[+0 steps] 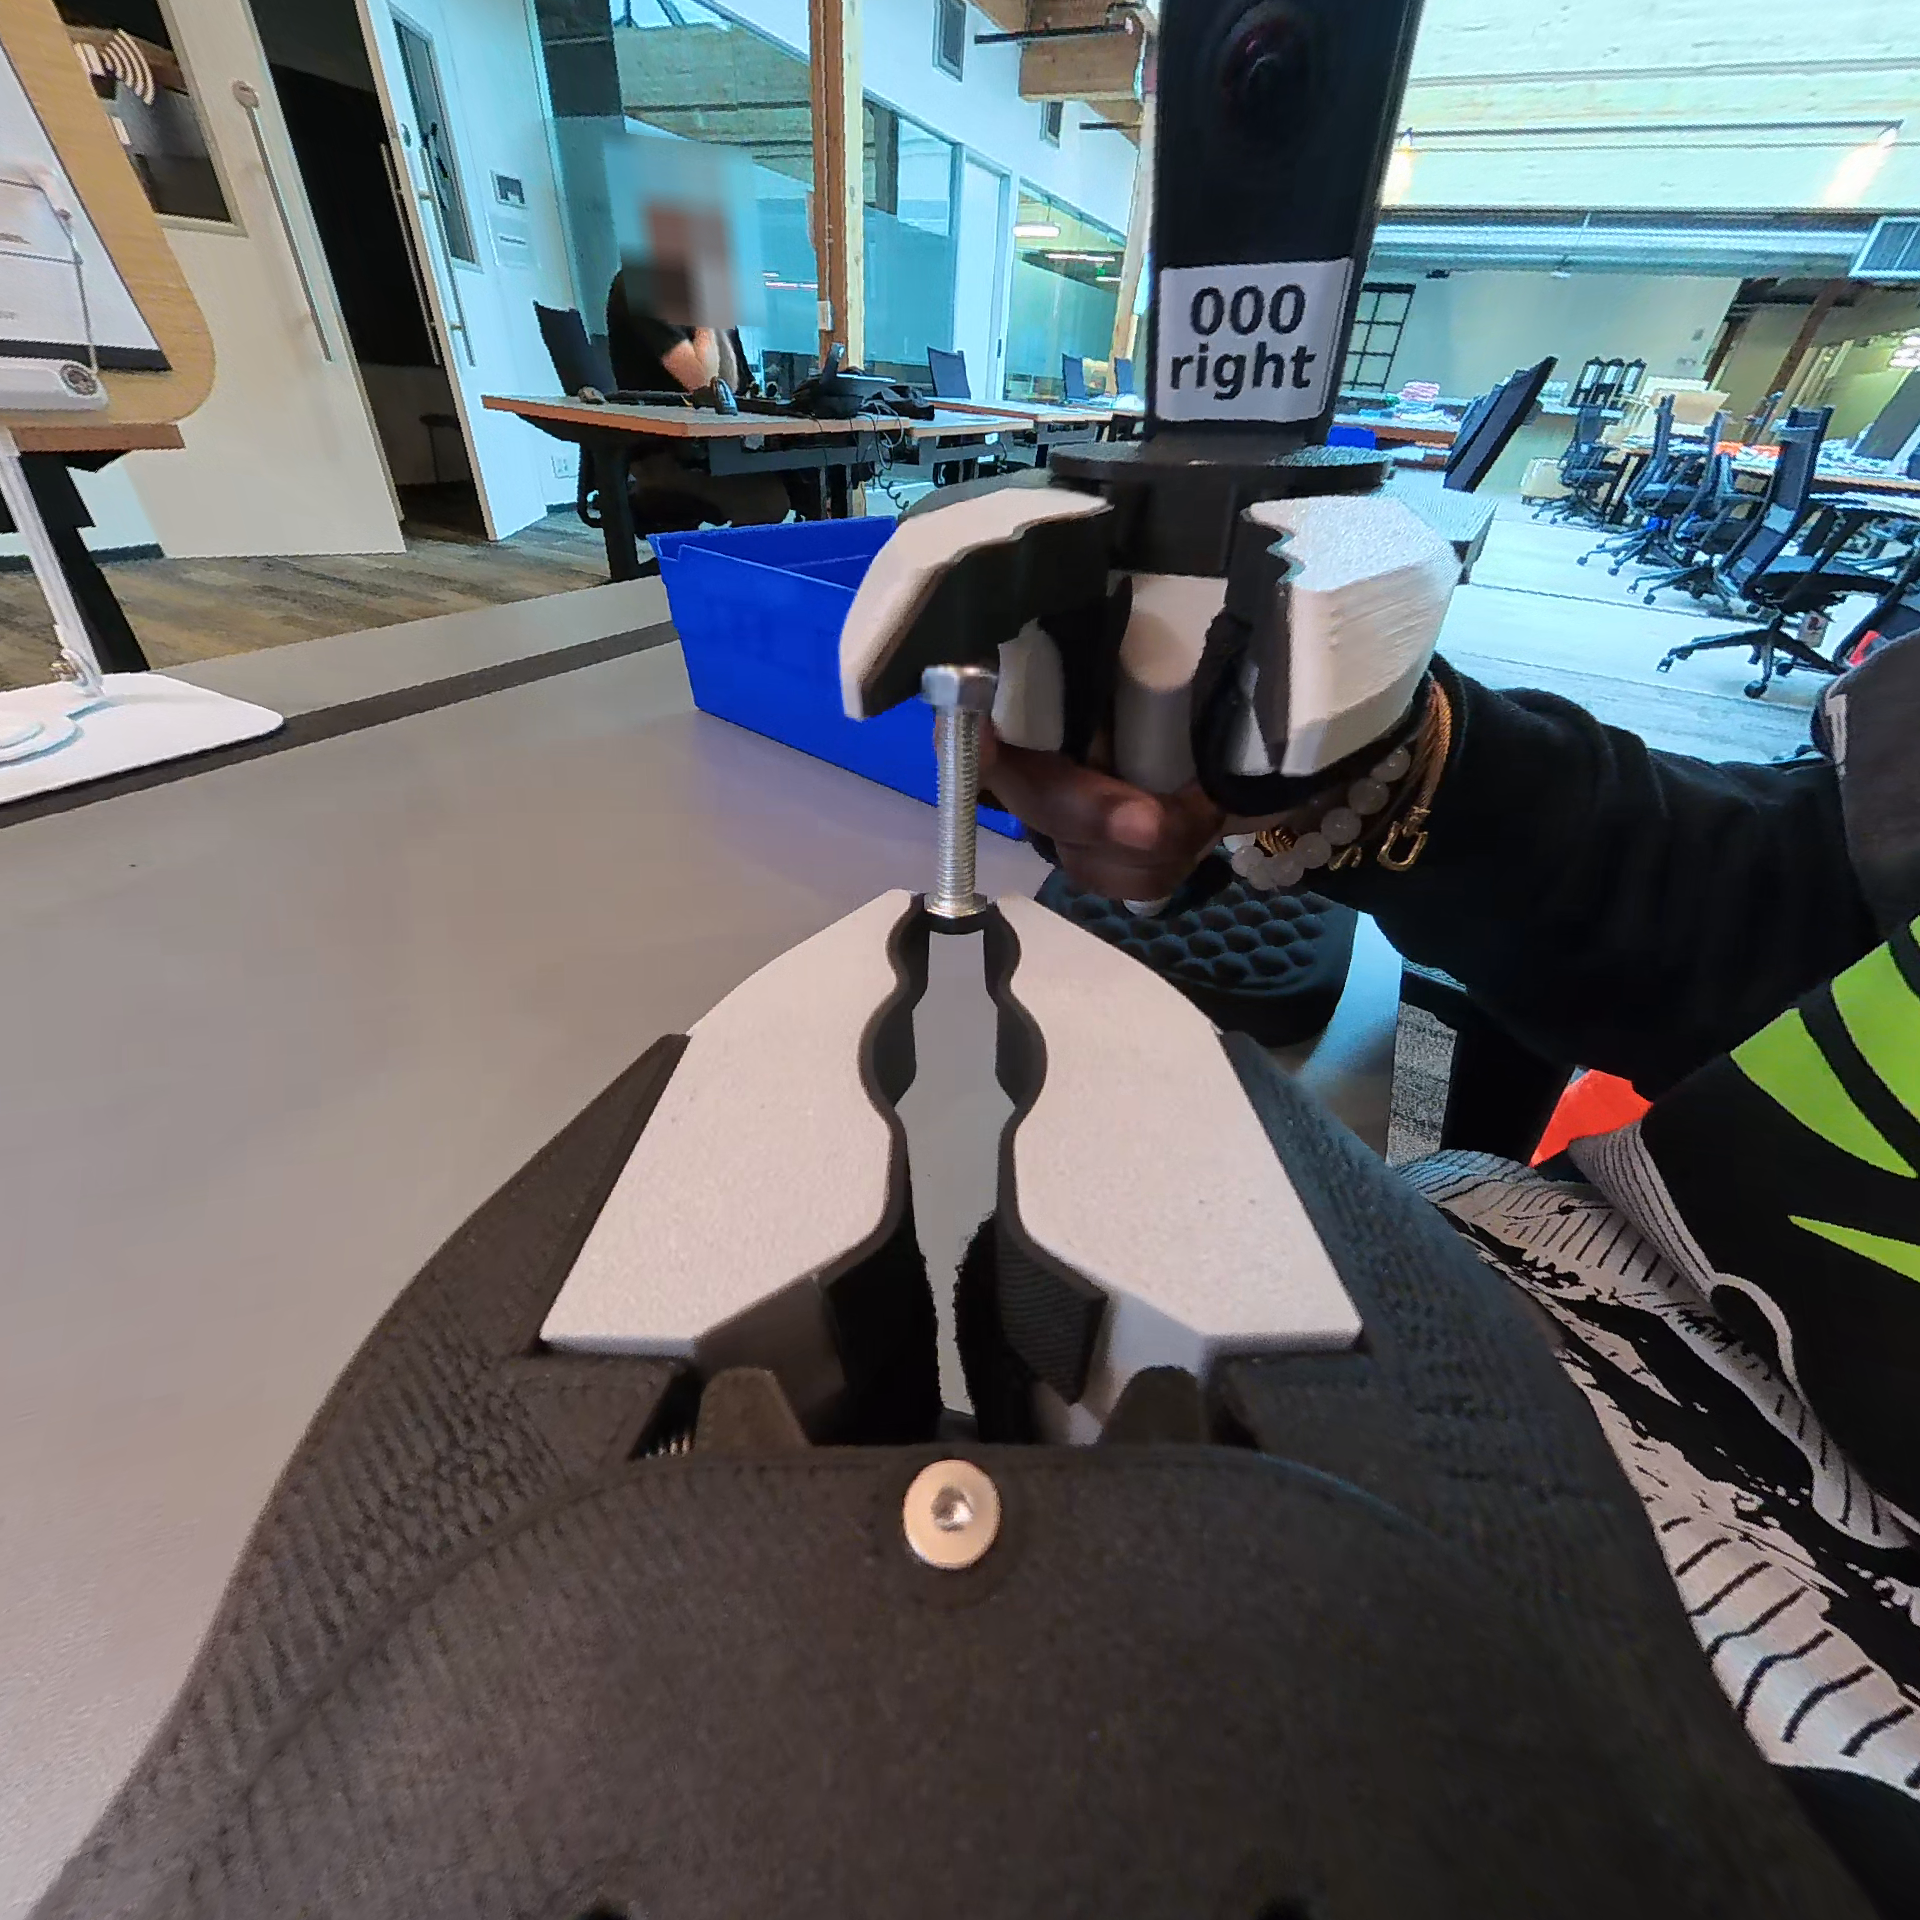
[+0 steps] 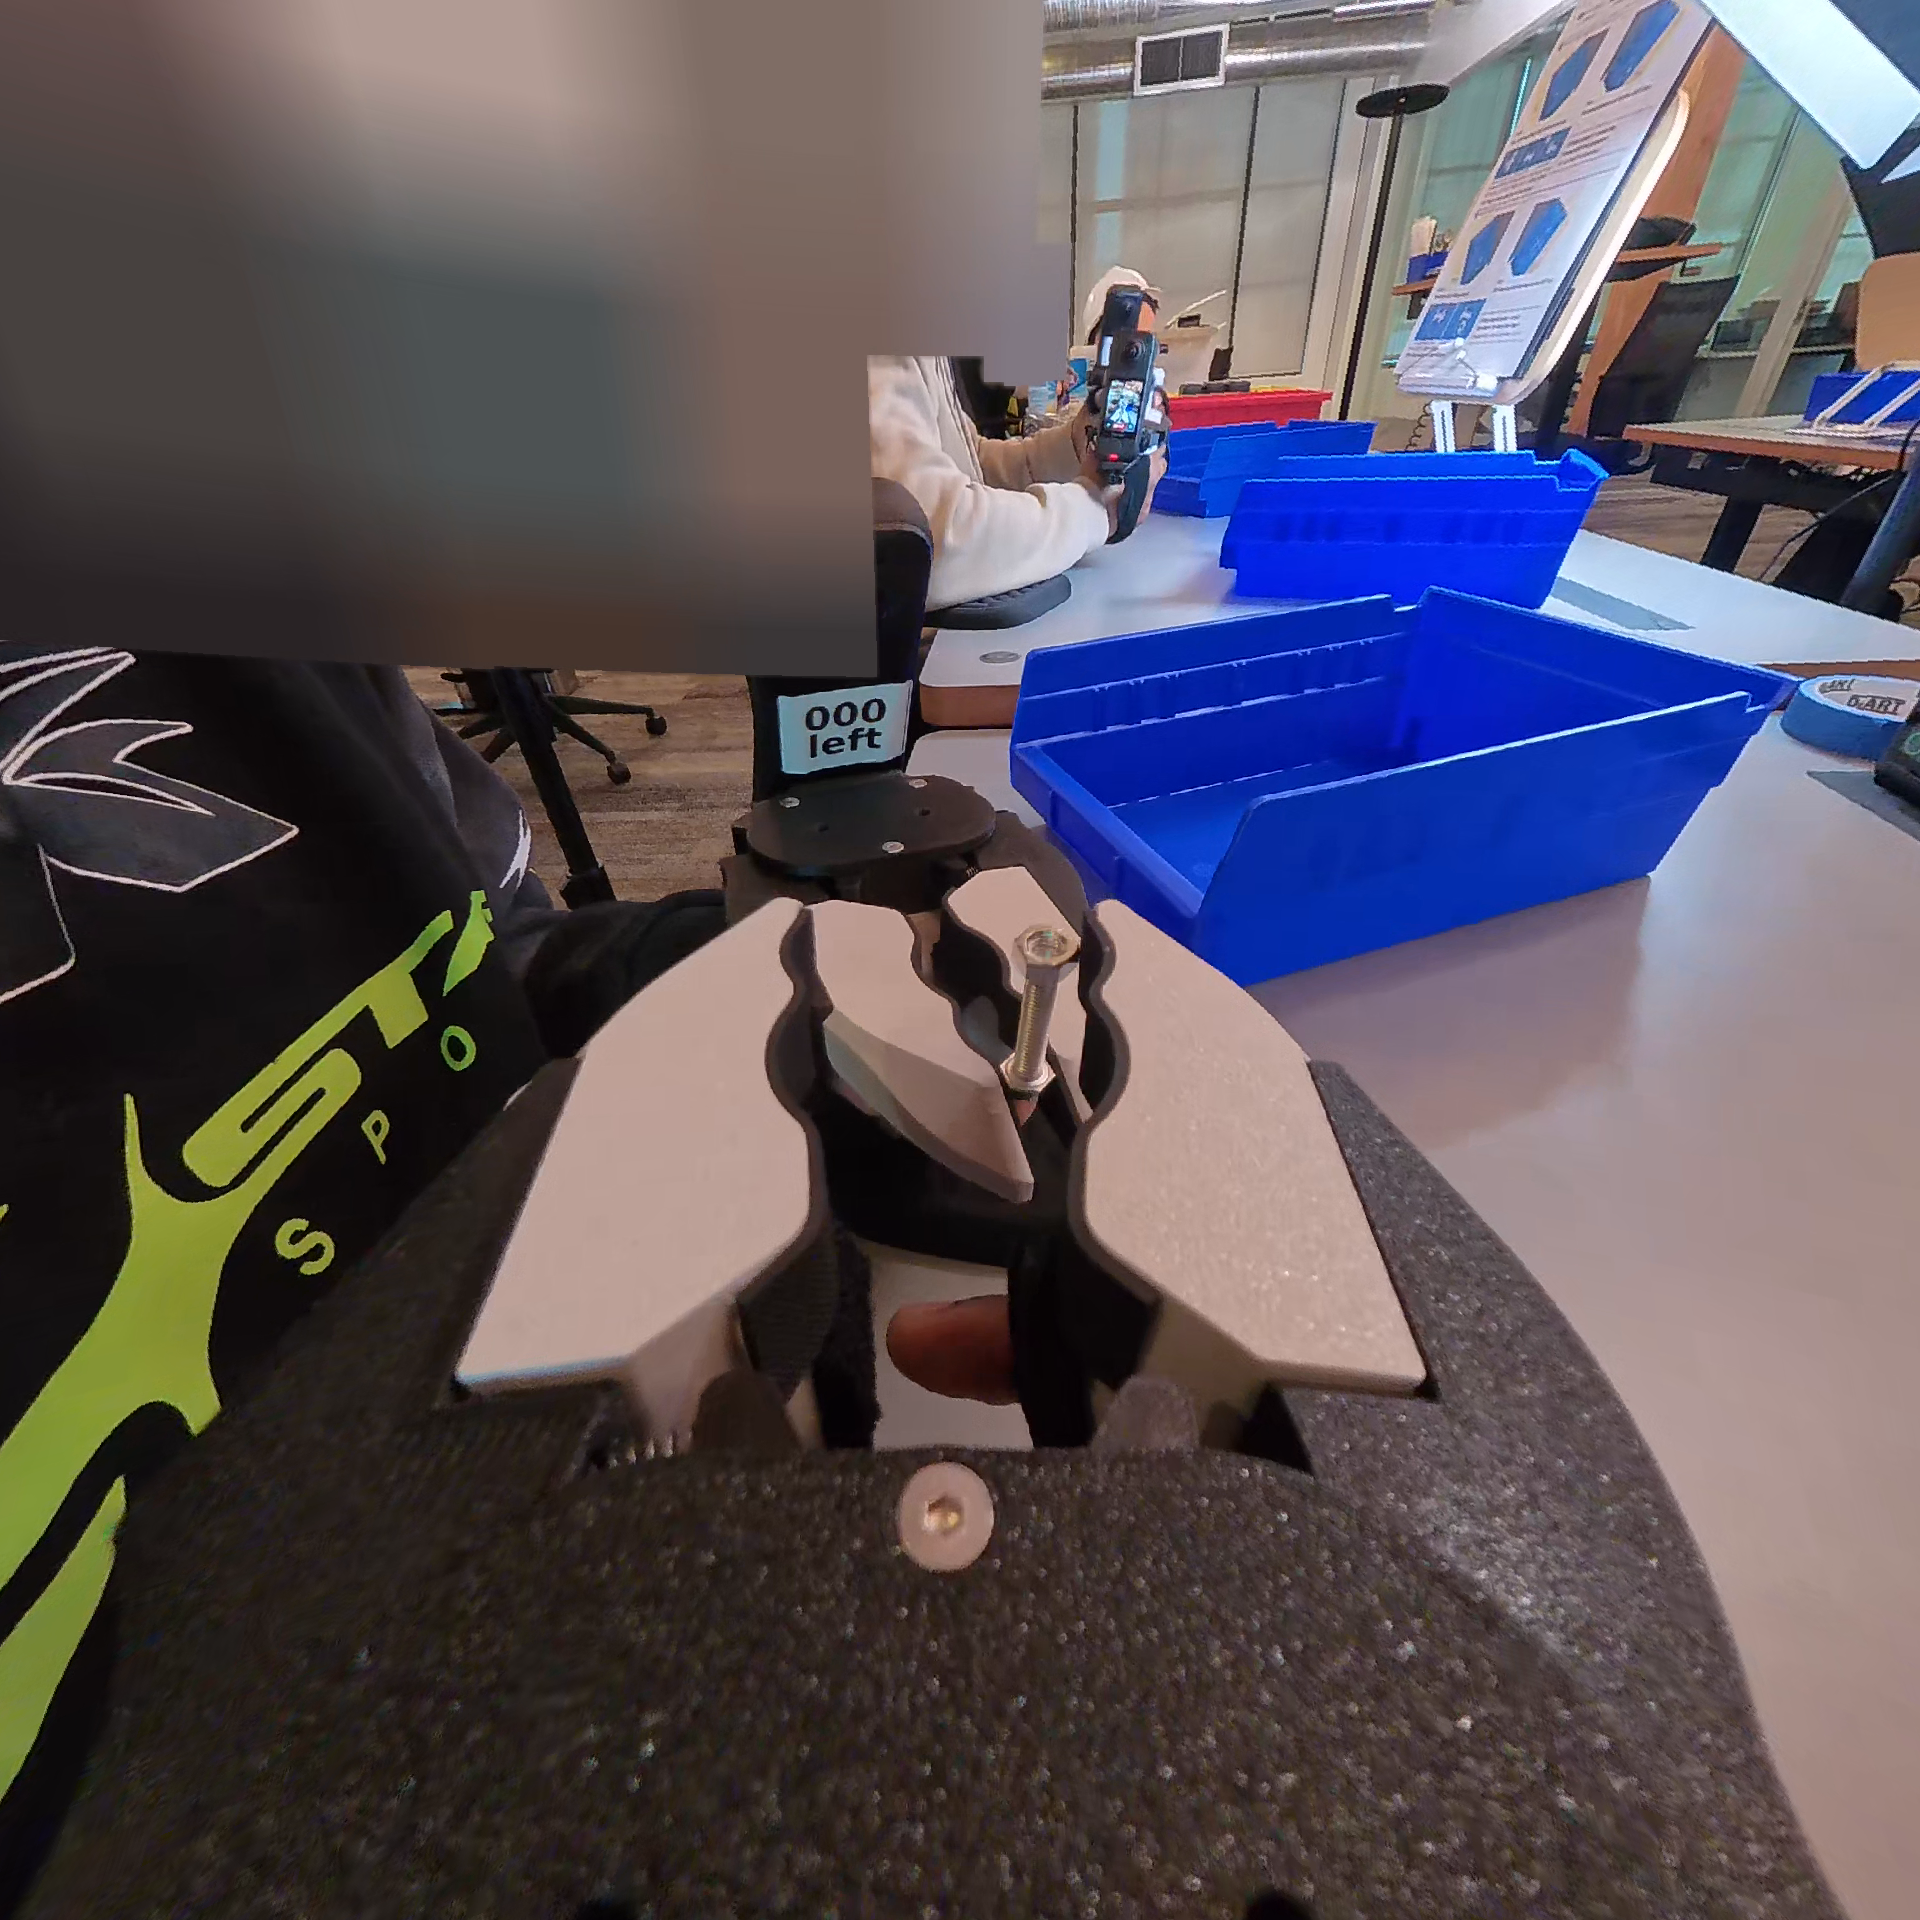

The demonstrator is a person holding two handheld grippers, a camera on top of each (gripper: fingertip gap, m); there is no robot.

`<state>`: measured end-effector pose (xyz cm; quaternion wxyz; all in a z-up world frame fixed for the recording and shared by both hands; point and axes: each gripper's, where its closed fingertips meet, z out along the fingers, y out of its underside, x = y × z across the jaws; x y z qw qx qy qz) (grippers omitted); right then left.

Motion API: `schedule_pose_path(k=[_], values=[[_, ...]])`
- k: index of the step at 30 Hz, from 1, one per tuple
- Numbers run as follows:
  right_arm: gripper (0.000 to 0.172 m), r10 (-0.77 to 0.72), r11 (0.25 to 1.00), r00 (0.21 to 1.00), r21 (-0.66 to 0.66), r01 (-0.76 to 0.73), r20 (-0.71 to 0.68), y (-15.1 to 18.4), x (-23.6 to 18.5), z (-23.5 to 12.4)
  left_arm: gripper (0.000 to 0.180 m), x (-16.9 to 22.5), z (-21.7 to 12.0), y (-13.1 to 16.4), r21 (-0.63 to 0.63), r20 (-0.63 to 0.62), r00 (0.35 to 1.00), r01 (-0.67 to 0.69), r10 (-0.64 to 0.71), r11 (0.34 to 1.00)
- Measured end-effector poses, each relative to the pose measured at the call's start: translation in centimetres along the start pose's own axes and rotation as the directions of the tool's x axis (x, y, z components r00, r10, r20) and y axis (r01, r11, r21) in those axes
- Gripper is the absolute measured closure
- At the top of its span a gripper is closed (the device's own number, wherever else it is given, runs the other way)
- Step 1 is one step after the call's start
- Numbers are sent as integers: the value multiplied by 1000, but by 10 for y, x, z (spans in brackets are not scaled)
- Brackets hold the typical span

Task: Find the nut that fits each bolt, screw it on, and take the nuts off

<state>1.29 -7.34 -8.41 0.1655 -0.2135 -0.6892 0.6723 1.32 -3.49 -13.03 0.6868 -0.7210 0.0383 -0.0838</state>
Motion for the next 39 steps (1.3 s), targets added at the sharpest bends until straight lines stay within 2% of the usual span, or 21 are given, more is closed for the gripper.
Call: schedule_pose_path(k=[8, 11, 15, 19, 21, 26, 28, 31, 33, 39], values=[[124, -16, 1000, 999, -5, 16, -35, 3, 5, -1, 170, -6, -1, 0, 5, 31, 999, 29, -29, 1000], [125, -27, 999, 986, 26, 32, -167, 8, 29, -15, 171, -12, -4, -4, 39, 51, 997, 53, -55, 998], [134, 58, 991, 938, 131, -13, -341, 11, 59, -50, 171, -15, -8, -7, 51, 60, 997, 52, -55, 997], [140, 73, 996, 778, 87, -24, -624, 30, 95, -96, 171, -15, -9, -8, 64, 60, 998, 30, -34, 997], [143, 106, 991, 699, 129, -21, -708, 34, 105, -121, 171, -15, -9, -8, 62, 58, 998, 25, -28, 998], [146, 152, 983, 574, 185, -1, -805, 36, 121, -175, 171, -13, -9, -8, 69, 45, 999, 22, -25, 997], [155, 132, 986, 551, 165, 10, -824, 35, 121, -189, 171, -13, -8, -8, 65, 42, 999, 18, -21, 998], [147, 82, 996, 435, 91, 0, -897, 43, 125, -217, 171, -12, -8, -7, 62, 36, 999, 15, -17, 998], [141, 74, 997, 404, 77, -9, -912, 46, 124, -231, 171, -12, -8, -7, 62, 33, 999, 15, -17, 998], [136, 141, 990, 304, 133, -47, -942, 48, 112, -281, 171, -10, -7, -5, 51, 27, 1000, 9, -10, 999]])
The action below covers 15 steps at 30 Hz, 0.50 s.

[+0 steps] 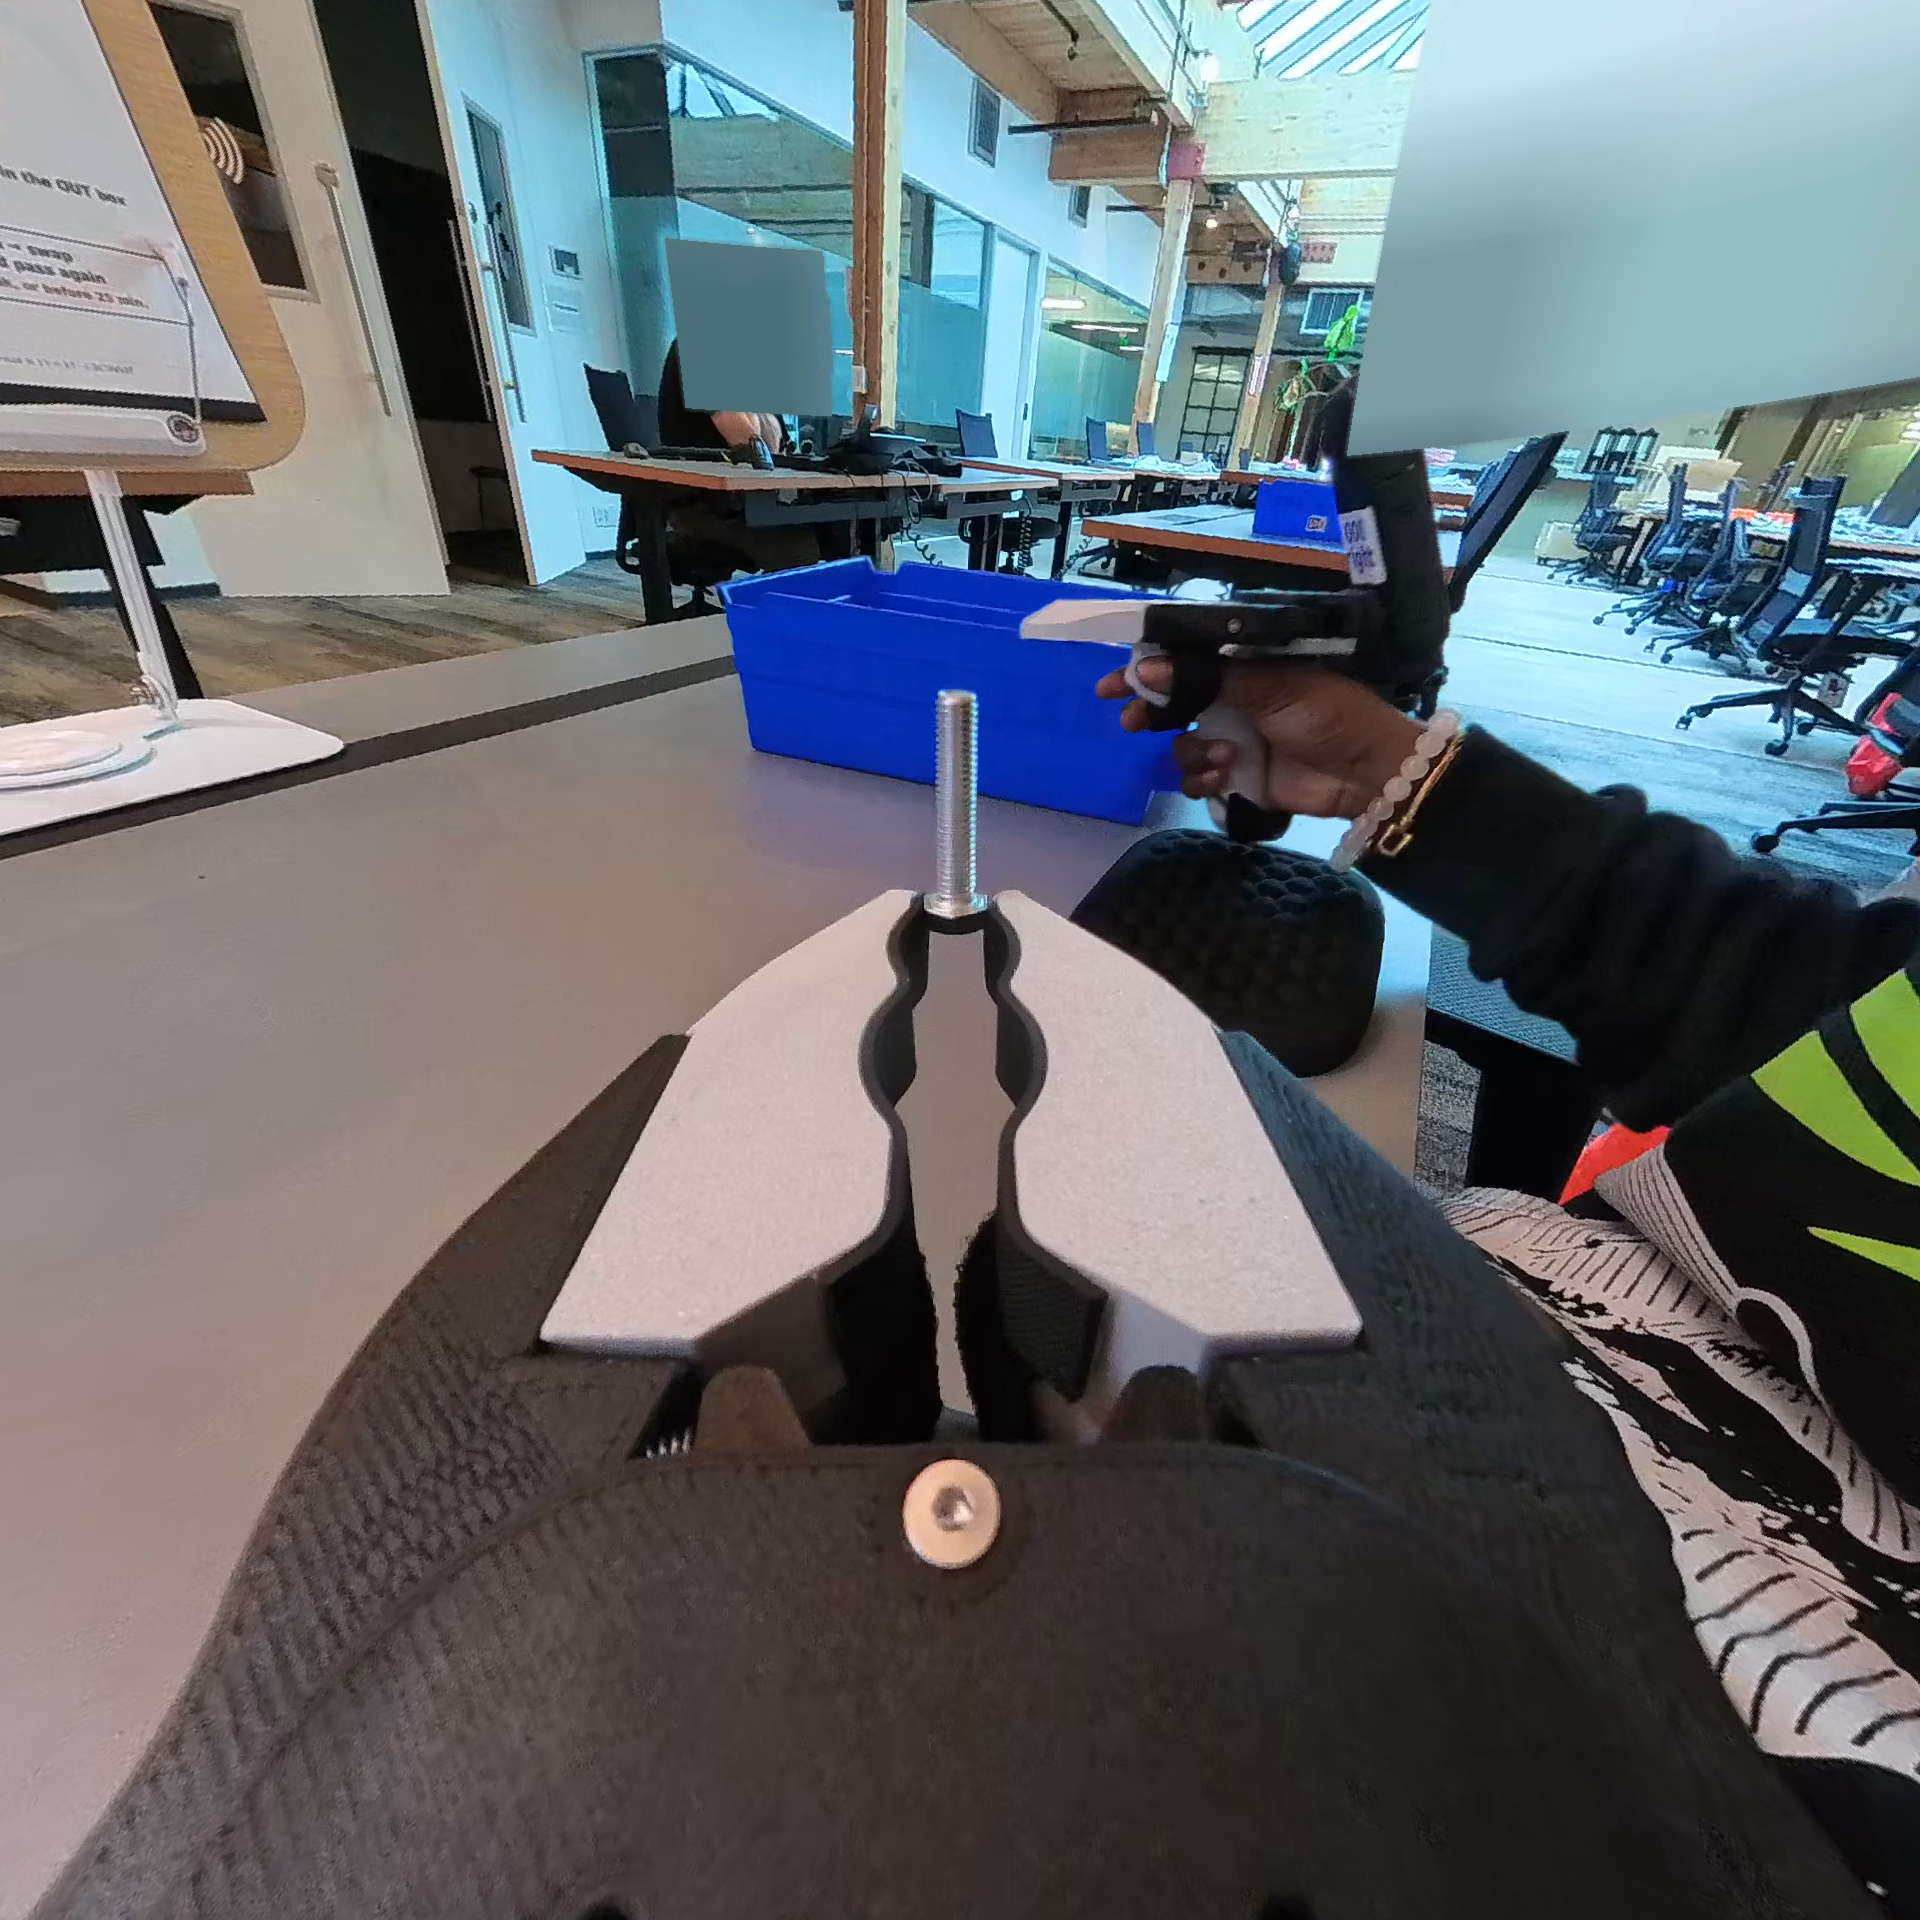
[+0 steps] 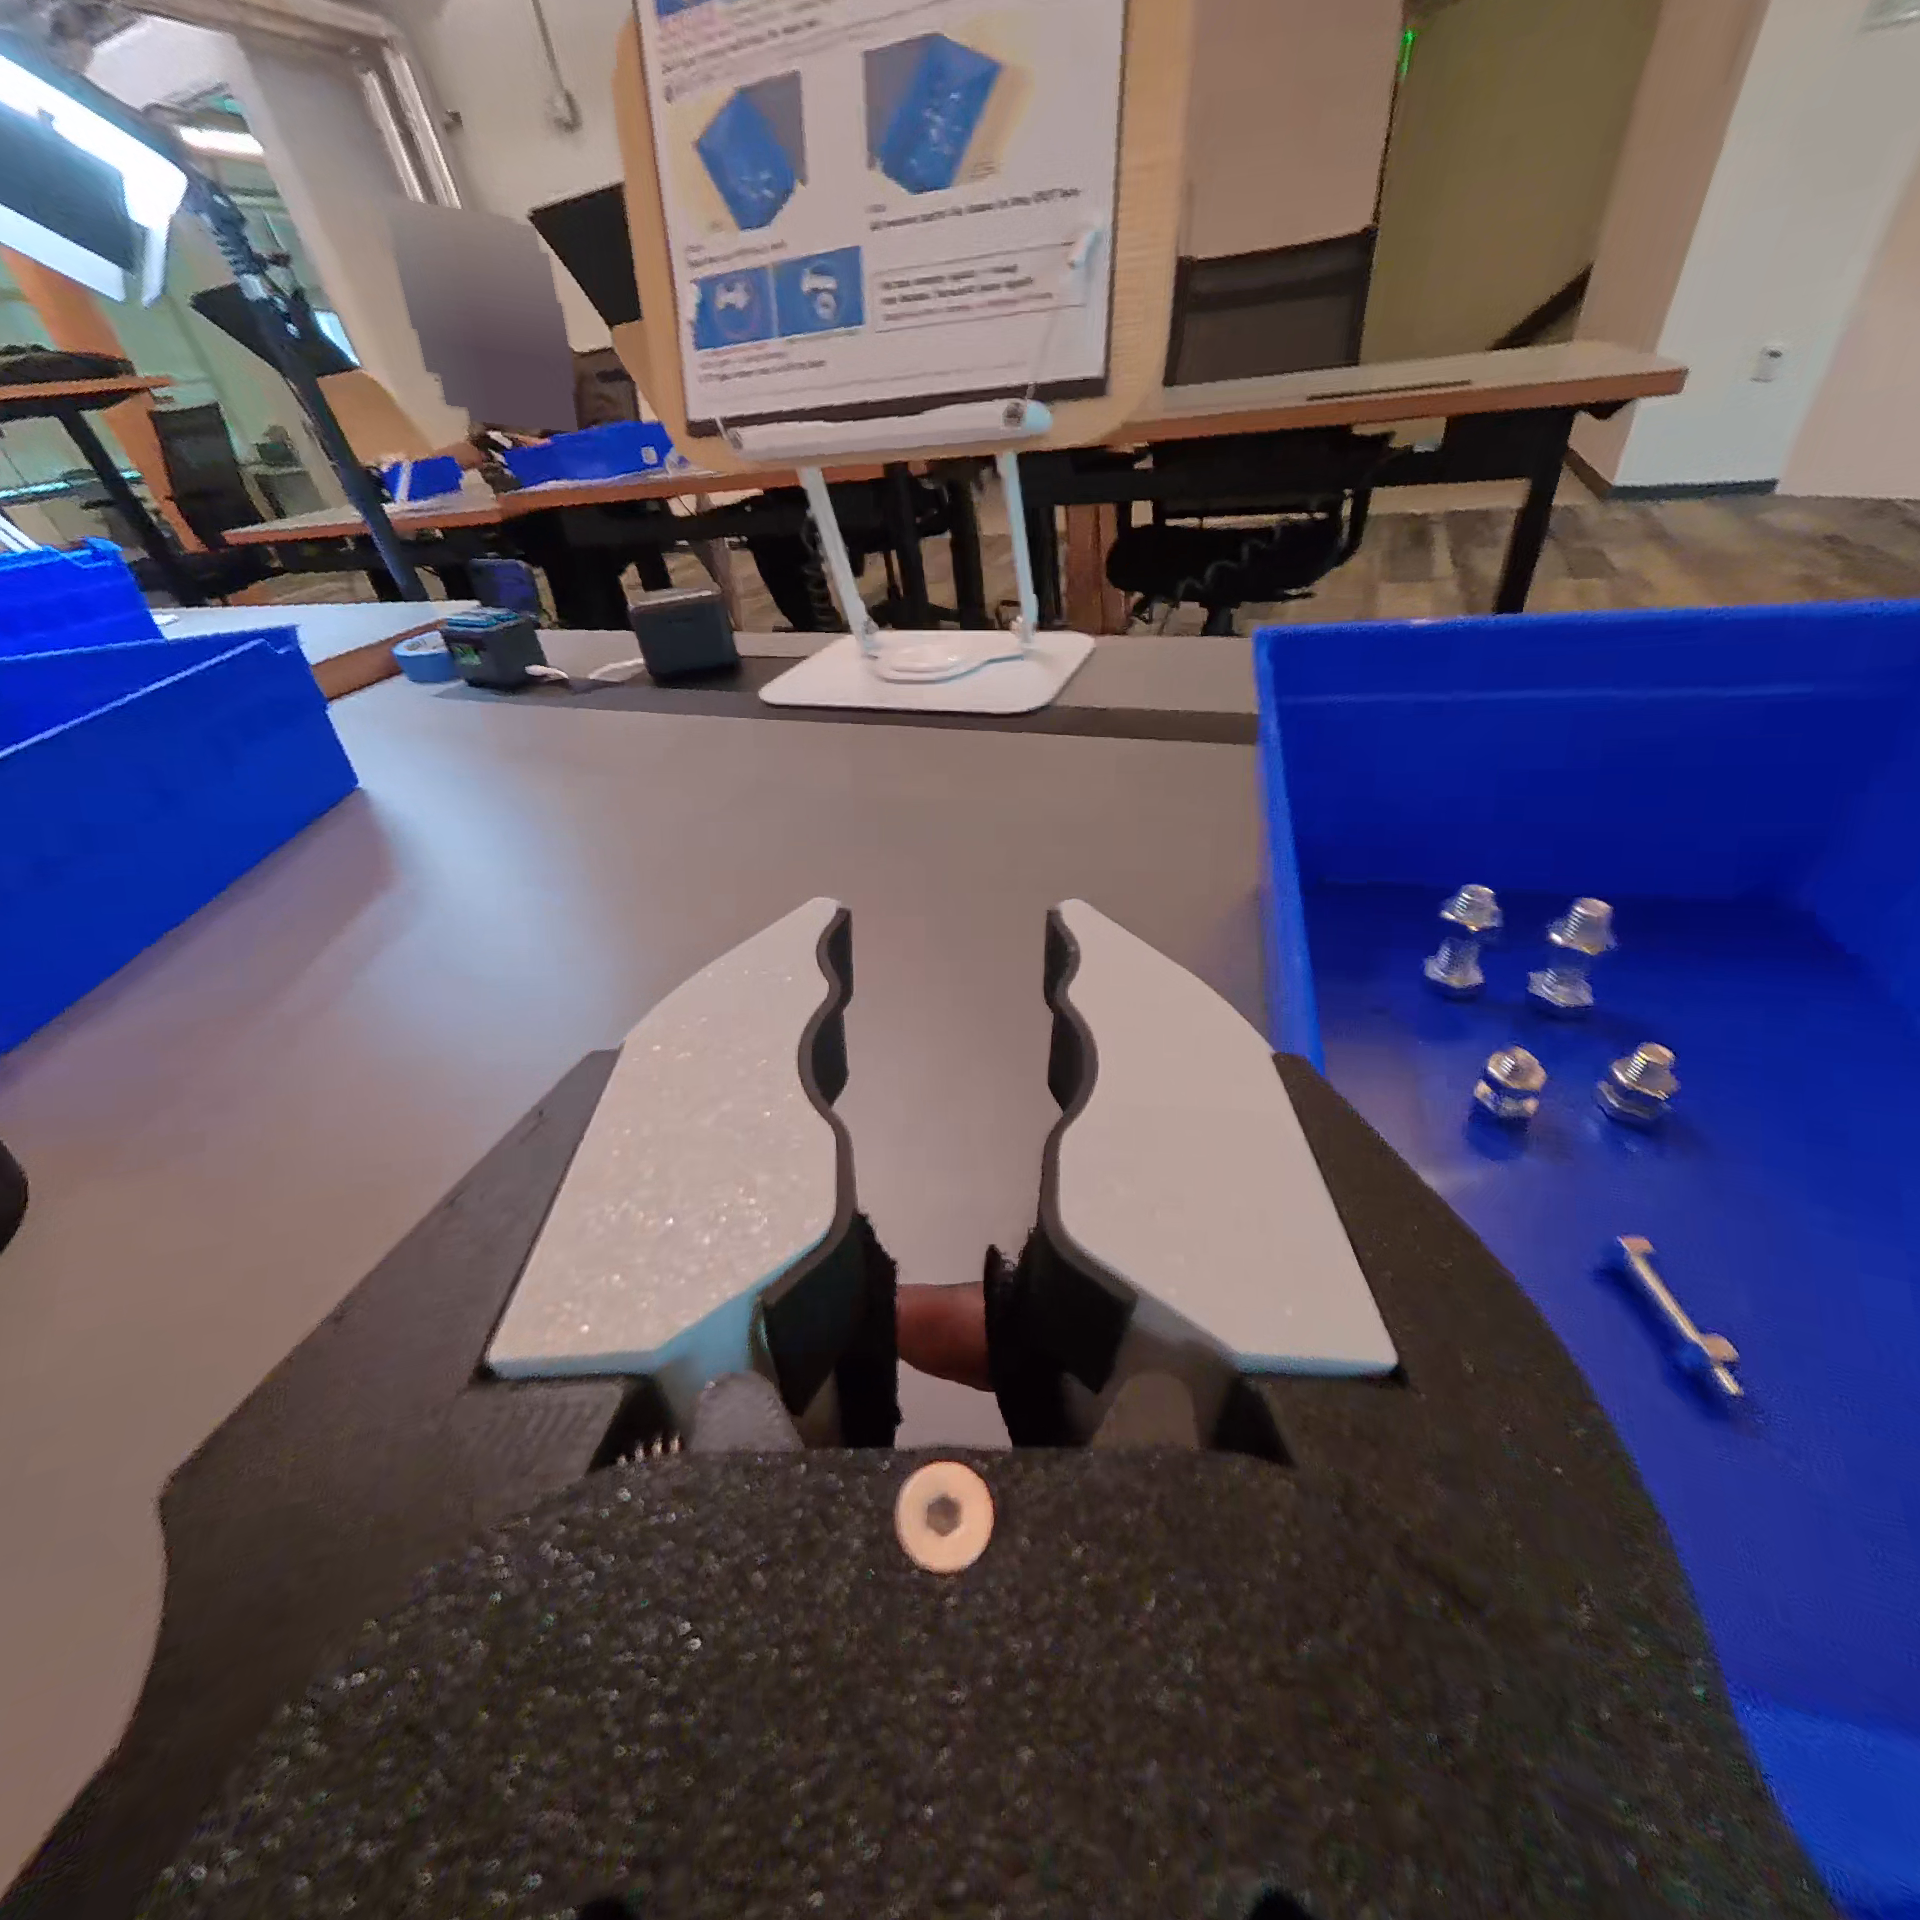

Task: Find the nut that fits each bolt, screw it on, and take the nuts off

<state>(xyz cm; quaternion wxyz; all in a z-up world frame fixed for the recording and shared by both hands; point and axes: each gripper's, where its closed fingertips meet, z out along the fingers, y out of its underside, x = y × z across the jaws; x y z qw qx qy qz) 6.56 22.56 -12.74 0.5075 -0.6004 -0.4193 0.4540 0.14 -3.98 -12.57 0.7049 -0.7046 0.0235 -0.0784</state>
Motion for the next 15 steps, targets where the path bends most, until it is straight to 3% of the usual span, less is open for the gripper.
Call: schedule_pose_path(k=[6, 11, 15], values=[[138, -8, 994, 998, -108, 15, 61, 7, 3, -27, 170, 0, 1, 1, -9, -2, 1000, -2, 2, 1000], [138, -84, 975, 995, -202, 93, 52, 35, 6, -42, 170, 0, 3, 3, -22, 0, 1000, -2, 2, 1000], [138, -124, 967, 988, -213, 140, 87, 30, 8, -55, 170, -1, 3, 3, -21, 9, 1000, -5, 5, 1000]])
